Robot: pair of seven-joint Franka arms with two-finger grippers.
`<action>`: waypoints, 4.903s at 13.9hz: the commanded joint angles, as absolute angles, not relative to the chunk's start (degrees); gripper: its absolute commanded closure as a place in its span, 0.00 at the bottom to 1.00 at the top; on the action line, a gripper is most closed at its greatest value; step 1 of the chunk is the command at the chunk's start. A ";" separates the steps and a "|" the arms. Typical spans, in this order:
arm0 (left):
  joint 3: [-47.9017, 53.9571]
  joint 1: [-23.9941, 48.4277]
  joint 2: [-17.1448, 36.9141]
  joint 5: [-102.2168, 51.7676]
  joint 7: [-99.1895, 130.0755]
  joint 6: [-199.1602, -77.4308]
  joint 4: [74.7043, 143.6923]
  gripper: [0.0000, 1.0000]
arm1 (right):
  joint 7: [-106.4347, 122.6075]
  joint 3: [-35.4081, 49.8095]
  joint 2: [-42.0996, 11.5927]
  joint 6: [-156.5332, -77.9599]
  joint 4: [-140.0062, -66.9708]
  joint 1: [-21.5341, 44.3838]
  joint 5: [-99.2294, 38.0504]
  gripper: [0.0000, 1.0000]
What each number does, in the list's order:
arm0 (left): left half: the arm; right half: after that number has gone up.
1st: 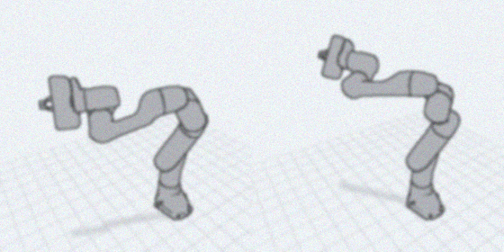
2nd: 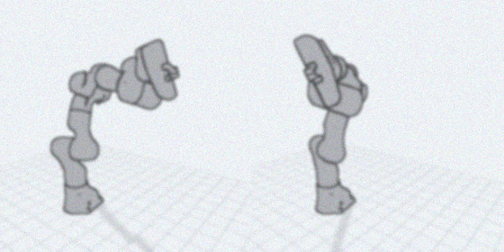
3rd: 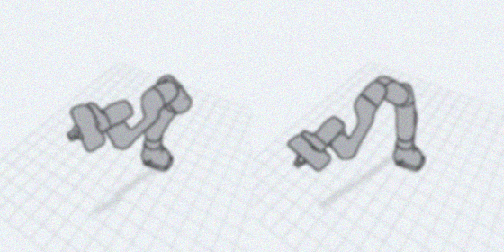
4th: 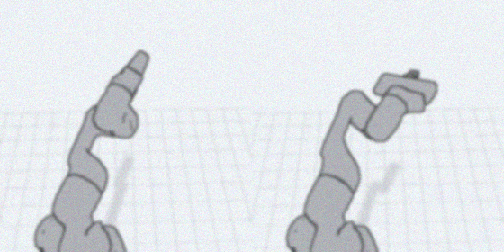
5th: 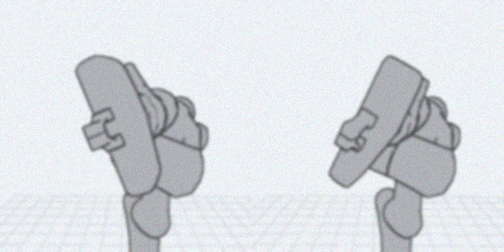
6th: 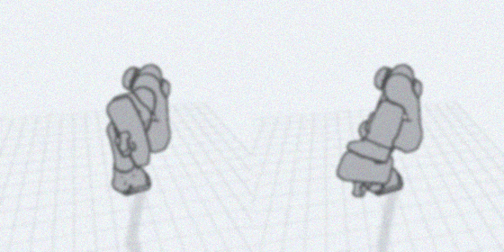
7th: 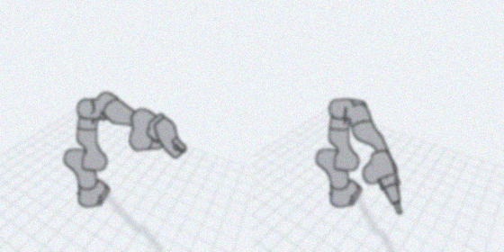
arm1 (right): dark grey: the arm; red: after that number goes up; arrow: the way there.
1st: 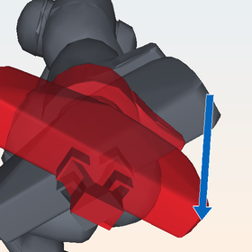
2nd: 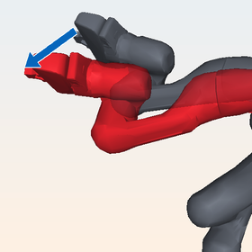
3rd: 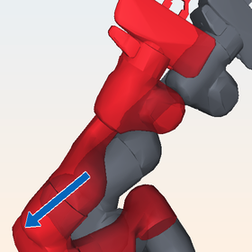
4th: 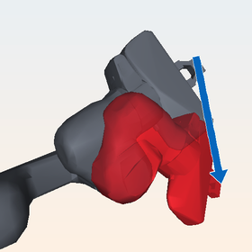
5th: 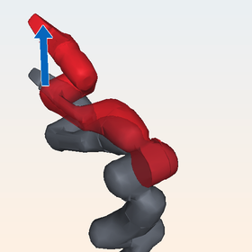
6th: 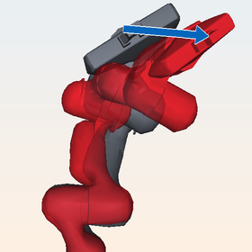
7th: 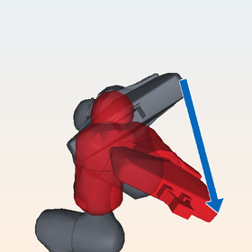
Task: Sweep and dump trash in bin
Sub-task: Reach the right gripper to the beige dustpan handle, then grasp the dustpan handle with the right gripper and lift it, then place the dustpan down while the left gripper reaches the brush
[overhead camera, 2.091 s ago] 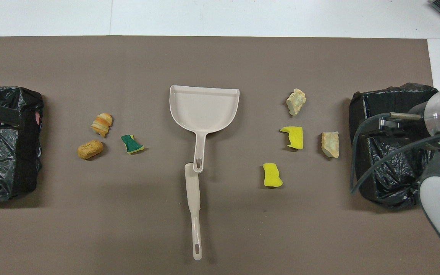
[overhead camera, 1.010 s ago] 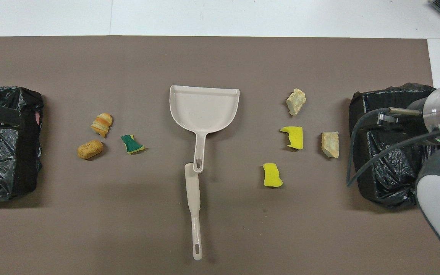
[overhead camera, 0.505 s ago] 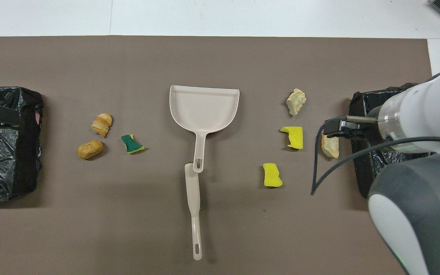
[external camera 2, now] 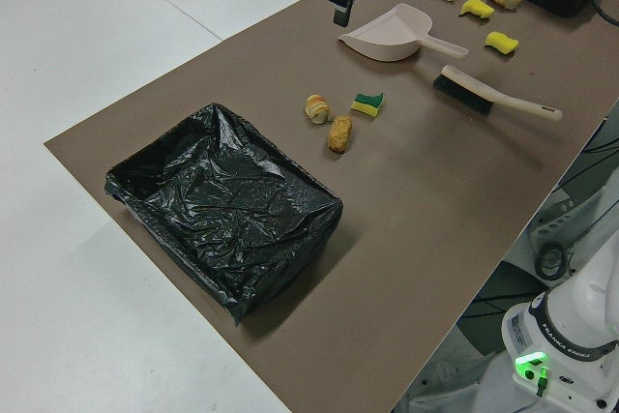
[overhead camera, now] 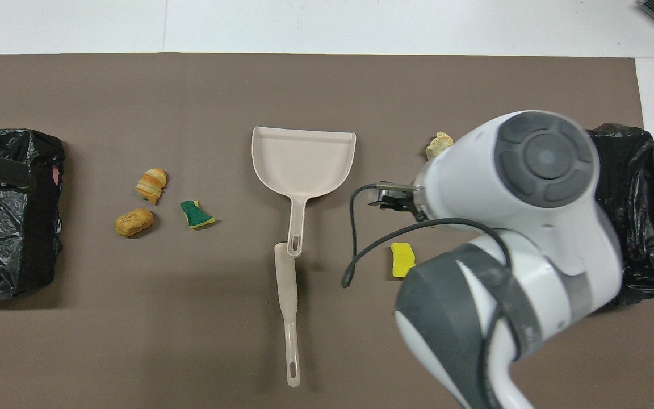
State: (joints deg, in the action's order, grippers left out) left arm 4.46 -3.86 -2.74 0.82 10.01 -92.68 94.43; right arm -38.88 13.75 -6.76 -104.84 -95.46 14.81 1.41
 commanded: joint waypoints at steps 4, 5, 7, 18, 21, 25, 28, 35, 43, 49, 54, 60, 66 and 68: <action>4.57 -4.22 -2.81 0.26 9.32 -93.43 94.57 0.00 | -45.17 13.45 -19.40 -106.33 -86.49 22.41 3.51 0.00; 4.57 -4.22 -2.81 0.26 9.40 -93.43 94.57 0.00 | -46.05 13.36 -21.95 -109.22 -86.31 22.85 3.60 0.00; 4.57 -4.22 -2.81 0.26 9.40 -93.43 94.57 0.00 | -50.60 13.36 -26.26 -112.14 -84.65 25.73 5.61 0.00; 4.57 -4.22 -2.81 0.26 9.40 -93.43 94.57 0.00 | -55.37 13.54 -32.78 -116.10 -83.67 28.48 9.49 0.28; 4.57 -4.22 -2.81 0.26 9.40 -93.43 94.57 0.00 | -55.20 13.62 -32.87 -116.54 -83.58 28.21 8.88 0.88; 4.57 -4.22 -2.81 0.26 9.40 -93.43 94.57 0.00 | -54.59 13.62 -33.13 -117.95 -83.67 27.25 8.96 1.00; 4.57 -4.22 -2.81 0.26 9.32 -93.43 94.57 0.00 | -49.07 13.62 -32.17 -116.98 -83.32 25.32 8.70 1.00; 4.57 -4.22 -2.81 0.26 9.40 -93.43 94.57 0.00 | -15.71 13.62 -27.25 -116.89 -85.33 20.66 8.35 1.00; 4.57 -4.22 -2.81 0.26 9.40 -93.43 94.57 0.00 | 22.36 13.62 -26.10 -116.72 -87.10 16.70 8.35 1.00; 4.57 -4.22 -2.81 0.26 9.40 -93.43 94.57 0.00 | 42.68 13.62 -27.33 -116.80 -85.78 13.89 9.58 1.00; 4.66 -4.22 -3.16 -0.08 9.14 -92.73 94.83 0.00 | 59.38 13.45 -29.53 -115.67 -82.09 13.36 10.02 1.00; 6.68 9.29 -16.06 -6.67 16.40 -97.27 116.32 0.00 | 66.09 13.80 -33.92 -108.72 -73.84 14.24 14.50 1.00; 6.68 31.52 -17.67 -8.44 36.99 -115.36 132.16 0.00 | 70.13 13.80 -34.63 -109.86 -74.00 13.27 14.94 1.00; 6.68 36.71 -13.48 -8.35 38.32 -121.00 134.82 0.00 | 72.07 13.80 -34.54 -111.44 -74.53 12.40 15.55 1.00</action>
